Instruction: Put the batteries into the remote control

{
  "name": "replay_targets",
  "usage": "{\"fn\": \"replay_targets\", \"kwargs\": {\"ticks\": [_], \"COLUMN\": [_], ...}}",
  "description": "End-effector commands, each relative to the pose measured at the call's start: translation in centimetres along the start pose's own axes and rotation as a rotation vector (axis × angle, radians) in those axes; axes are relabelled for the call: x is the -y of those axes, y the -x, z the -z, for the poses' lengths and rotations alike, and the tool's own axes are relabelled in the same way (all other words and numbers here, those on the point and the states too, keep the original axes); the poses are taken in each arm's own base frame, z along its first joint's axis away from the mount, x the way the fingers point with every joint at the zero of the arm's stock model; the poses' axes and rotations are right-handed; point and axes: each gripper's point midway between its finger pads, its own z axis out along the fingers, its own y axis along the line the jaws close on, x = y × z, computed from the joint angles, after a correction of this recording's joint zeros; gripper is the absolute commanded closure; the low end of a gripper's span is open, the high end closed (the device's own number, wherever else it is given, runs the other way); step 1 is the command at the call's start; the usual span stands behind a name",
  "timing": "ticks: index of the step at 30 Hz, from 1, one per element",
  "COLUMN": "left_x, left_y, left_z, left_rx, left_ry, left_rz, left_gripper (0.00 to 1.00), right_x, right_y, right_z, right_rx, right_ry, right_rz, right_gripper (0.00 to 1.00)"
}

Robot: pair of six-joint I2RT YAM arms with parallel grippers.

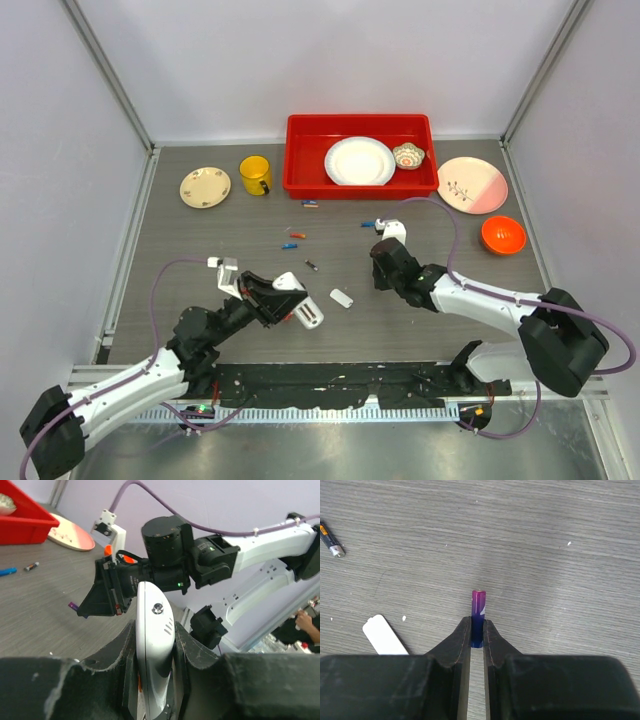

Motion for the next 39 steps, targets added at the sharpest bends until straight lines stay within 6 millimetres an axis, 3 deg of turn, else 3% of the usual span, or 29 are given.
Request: {"fn": "replay_targets", "kwargs": {"ticks": [1, 5, 10, 14, 22, 25, 32, 39], "left_x": [-2.5, -2.1, -0.8, -0.6, -0.9, -1.0, -1.0, -1.0], "left_y": [0.5, -1.2, -0.8, 0.1, -0.6, -0.8, -1.0, -1.4], "left_z": [-0.3, -1.6, -3.0, -3.7, -4.1, -4.2, -4.1, -4.2], "left_rx": [0.047, -0.049, -0.112, -0.109, -0.149, -0.165, -0.189, -0.210], "left_ry": [0.178, 0.186, 0.114, 0.070, 0.060, 0.068, 0.076, 0.068], "left_rz": [0.206, 0.354, 0.413, 0.464, 0.485, 0.470, 0.438, 0.435], "left_gripper": [1.00, 1.00, 1.00, 1.00, 1.00, 1.00, 1.00, 1.00], "right_x": [-0.9, -0.9, -1.1, -0.7, -0.1, 0.0, -0.3, -0.6], "right_y": [1.5, 1.6, 1.9, 0.7, -1.7, -2.6, -3.3, -2.6], "right_z": [-0.1, 0.0, -0.4, -1.4, -3.0, -3.6, -3.8, -2.6], "right_rx": [0.030, -0.011, -0.080, -0.169, -0.279, -0.316, -0.352, -0.377], "right_ry": [0.017, 0.000, -0.029, -0.070, -0.116, -0.126, -0.113, -0.097], "right_rz": [-0.019, 0.000, 0.070, 0.128, 0.180, 0.192, 0.192, 0.200], "right_gripper": [0.99, 0.99, 0.99, 0.99, 0.99, 0.96, 0.71, 0.63]}}
